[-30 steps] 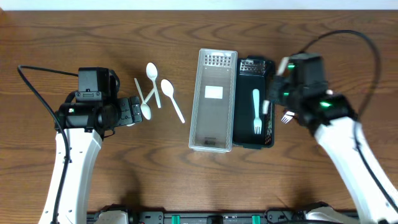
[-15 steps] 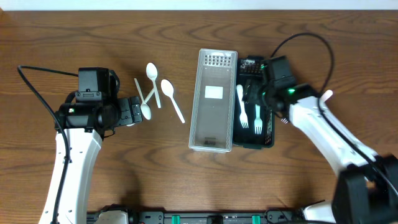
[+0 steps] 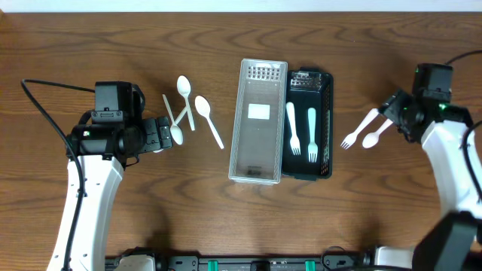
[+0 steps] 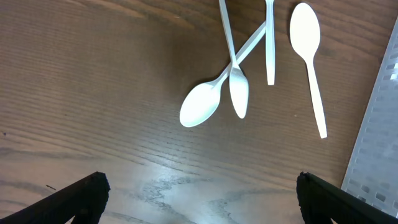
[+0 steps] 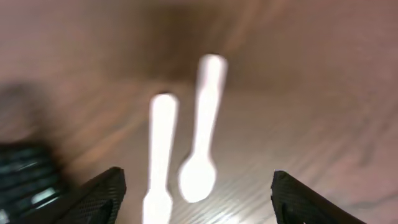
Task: Pack container
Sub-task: 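Grasp the white spoon on the right with the right gripper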
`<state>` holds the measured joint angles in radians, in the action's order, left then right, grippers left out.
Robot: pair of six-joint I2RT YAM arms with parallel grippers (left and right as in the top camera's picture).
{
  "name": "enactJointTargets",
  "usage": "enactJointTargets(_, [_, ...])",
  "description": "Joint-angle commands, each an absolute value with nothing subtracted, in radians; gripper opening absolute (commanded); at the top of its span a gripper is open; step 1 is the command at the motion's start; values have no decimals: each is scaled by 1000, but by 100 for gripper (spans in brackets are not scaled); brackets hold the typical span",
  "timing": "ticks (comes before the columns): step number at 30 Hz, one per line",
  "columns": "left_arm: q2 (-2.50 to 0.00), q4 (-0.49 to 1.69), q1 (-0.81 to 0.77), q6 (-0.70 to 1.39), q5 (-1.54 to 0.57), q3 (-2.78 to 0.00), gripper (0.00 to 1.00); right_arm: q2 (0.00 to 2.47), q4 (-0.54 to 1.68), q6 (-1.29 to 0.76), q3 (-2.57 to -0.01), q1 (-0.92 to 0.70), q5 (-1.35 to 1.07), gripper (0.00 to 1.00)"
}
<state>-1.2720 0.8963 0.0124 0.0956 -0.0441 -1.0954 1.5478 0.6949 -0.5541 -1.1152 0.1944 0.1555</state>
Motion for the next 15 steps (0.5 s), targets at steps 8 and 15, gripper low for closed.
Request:
enactJointTargets(8, [-1274, 901, 19, 79, -25, -1117, 98, 1774, 611, -542, -1101, 225, 147, 77])
enactJointTargets(15, [-1274, 901, 19, 79, -25, -1117, 98, 1881, 581, -546, -1101, 225, 119, 72])
